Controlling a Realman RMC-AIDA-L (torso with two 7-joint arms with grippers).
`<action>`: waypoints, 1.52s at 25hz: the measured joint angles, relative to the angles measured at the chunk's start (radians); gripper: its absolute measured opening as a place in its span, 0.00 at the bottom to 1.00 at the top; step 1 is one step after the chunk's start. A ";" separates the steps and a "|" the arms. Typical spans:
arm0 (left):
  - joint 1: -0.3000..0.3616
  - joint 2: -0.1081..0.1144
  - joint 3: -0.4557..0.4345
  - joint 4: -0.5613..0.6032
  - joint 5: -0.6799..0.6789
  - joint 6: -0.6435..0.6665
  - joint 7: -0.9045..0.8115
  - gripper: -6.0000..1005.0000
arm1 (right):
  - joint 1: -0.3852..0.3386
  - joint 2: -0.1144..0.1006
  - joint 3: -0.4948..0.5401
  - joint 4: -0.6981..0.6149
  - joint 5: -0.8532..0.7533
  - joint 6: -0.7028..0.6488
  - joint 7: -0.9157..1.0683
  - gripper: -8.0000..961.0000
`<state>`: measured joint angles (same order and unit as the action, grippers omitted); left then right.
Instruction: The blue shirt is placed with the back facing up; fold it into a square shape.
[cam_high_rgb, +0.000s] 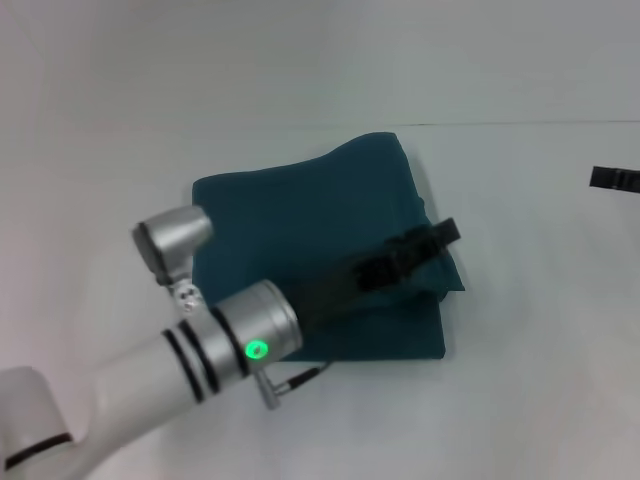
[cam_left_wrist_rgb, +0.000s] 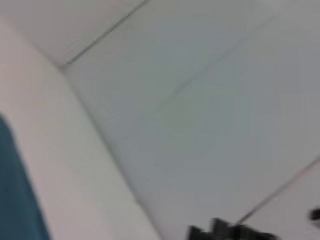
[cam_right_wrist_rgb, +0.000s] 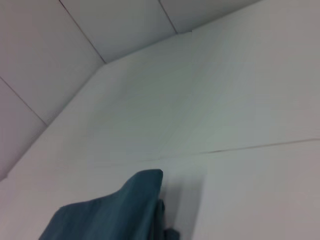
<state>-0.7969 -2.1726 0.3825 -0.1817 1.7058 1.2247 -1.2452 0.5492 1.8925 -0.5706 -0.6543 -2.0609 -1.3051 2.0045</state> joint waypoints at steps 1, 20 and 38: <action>0.012 0.000 0.000 0.027 0.015 0.023 -0.018 0.35 | 0.007 0.001 -0.008 0.003 -0.009 0.009 0.010 0.85; 0.315 0.026 0.298 0.755 0.169 0.309 -0.156 0.89 | 0.158 0.112 -0.048 0.172 -0.113 0.114 0.149 0.84; 0.318 0.041 0.295 0.845 0.314 0.427 -0.123 0.90 | 0.200 0.143 -0.059 0.255 -0.118 0.252 0.149 0.83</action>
<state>-0.4788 -2.1320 0.6770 0.6633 2.0200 1.6518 -1.3682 0.7492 2.0352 -0.6298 -0.3995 -2.1790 -1.0534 2.1536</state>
